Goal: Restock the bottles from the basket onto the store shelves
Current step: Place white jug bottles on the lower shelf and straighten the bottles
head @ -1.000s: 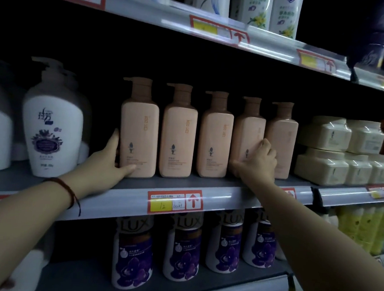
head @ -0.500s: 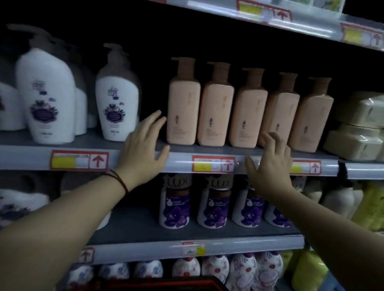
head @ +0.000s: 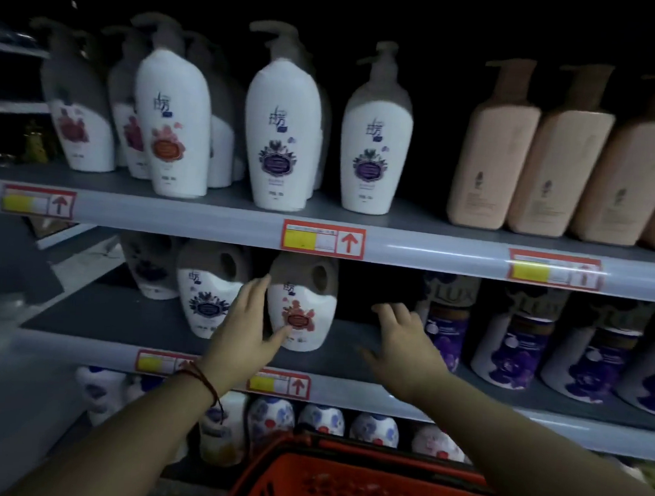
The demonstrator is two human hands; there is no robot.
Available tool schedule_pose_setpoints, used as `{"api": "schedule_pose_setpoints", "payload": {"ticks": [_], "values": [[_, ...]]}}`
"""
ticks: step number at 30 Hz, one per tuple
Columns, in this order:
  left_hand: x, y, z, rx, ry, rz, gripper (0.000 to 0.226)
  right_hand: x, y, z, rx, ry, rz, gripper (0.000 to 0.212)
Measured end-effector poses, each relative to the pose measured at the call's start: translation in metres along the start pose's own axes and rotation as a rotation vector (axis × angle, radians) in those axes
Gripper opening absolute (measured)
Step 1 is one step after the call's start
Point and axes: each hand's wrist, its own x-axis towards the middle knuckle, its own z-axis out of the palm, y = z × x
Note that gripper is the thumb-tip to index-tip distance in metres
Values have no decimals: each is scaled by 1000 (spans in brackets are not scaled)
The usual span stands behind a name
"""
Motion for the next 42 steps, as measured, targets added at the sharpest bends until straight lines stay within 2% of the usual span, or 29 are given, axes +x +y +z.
{"api": "schedule_pose_setpoints", "payload": {"ticks": [2,5,10,11,13,15,18,22,25,27,29,31,33,34,36,38,42], "values": [[12,-17,14,-108,-21,-87,95,23,-10,23,125,-55,91,73],[35,-35,39,-247,-71,-156,104,58,-21,44,335,-39,179,89],[45,-54,72,-505,-57,-167,97,105,-22,81,625,-80,286,101],[43,-58,78,-522,-56,-157,102,110,-22,90,672,-95,286,99],[41,-66,86,-528,-61,-161,112,113,-24,102,750,-77,288,80],[40,-73,88,-560,-60,-175,114,112,-23,109,782,-27,270,70],[40,-78,87,-560,-78,-181,109,106,-18,111,809,42,232,71],[33,-79,87,-546,-131,-167,109,93,-12,110,817,50,170,75],[40,-83,75,-577,-198,-165,87,93,-10,97,845,-81,138,76],[50,-89,68,-648,-163,-225,63,98,-4,76,810,-283,54,59],[61,-89,62,-780,-77,-321,36,105,6,55,608,-466,3,40],[73,-81,61,-868,-6,-446,6,119,23,50,404,-401,90,21],[85,-70,63,-787,-56,-483,43,135,34,58,505,-266,236,22],[92,-67,65,-770,-43,-504,53,141,35,64,612,-212,287,22],[104,-62,66,-914,-18,-548,47,152,29,73,777,-170,317,16],[113,-54,67,-1099,7,-570,32,160,21,79,909,-207,333,22],[118,-52,78,-1101,17,-604,30,162,16,92,1048,-230,421,25]]}}
